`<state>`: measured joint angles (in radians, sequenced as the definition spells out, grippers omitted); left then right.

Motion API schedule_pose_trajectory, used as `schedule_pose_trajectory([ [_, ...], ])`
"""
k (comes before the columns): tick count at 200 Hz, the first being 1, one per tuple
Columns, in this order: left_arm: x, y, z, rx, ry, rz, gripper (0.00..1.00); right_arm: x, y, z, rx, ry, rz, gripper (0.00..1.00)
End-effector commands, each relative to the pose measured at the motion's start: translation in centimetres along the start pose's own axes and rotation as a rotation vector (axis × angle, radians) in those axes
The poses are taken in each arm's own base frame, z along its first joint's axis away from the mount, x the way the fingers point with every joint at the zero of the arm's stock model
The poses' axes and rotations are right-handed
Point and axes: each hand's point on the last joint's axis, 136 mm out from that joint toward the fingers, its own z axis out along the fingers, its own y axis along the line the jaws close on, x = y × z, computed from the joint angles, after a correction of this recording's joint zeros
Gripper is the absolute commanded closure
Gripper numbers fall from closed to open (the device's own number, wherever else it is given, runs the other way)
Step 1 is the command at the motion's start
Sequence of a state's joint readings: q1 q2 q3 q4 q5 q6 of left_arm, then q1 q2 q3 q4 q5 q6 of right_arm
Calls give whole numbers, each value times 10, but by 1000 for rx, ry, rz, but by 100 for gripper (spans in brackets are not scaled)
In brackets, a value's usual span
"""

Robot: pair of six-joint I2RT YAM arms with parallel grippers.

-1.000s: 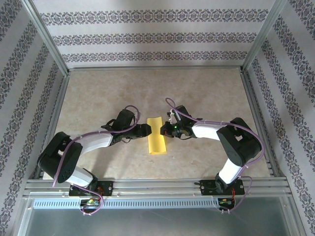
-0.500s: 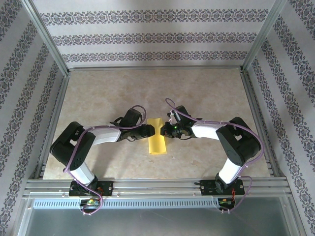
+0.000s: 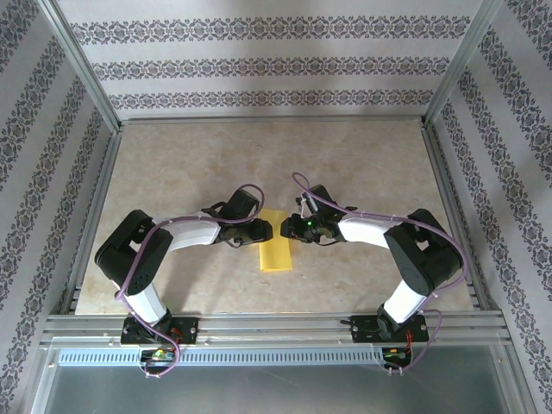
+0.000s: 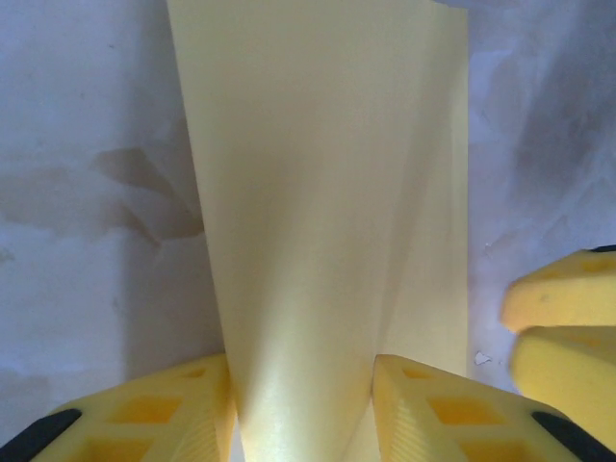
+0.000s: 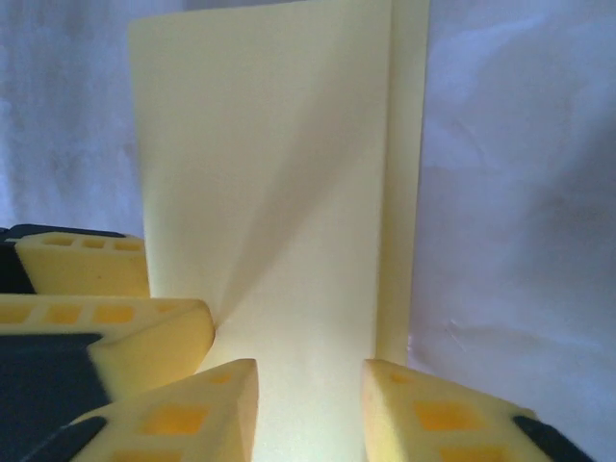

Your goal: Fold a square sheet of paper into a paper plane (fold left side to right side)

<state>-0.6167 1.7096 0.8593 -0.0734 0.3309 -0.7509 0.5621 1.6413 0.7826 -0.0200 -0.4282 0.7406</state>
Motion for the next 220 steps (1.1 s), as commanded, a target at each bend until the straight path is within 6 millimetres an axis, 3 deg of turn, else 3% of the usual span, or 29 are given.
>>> schedule_pose_trajectory([
  [1, 15, 13, 6, -89, 57, 24, 58, -11, -7, -19, 47, -59, -14, 61],
  [85, 19, 17, 14, -186, 101, 44, 54, -21, -30, -56, 110, -158, 7, 56],
  [220, 23, 16, 19, -219, 137, 77, 54, -18, -31, -54, 104, -141, 3, 55],
])
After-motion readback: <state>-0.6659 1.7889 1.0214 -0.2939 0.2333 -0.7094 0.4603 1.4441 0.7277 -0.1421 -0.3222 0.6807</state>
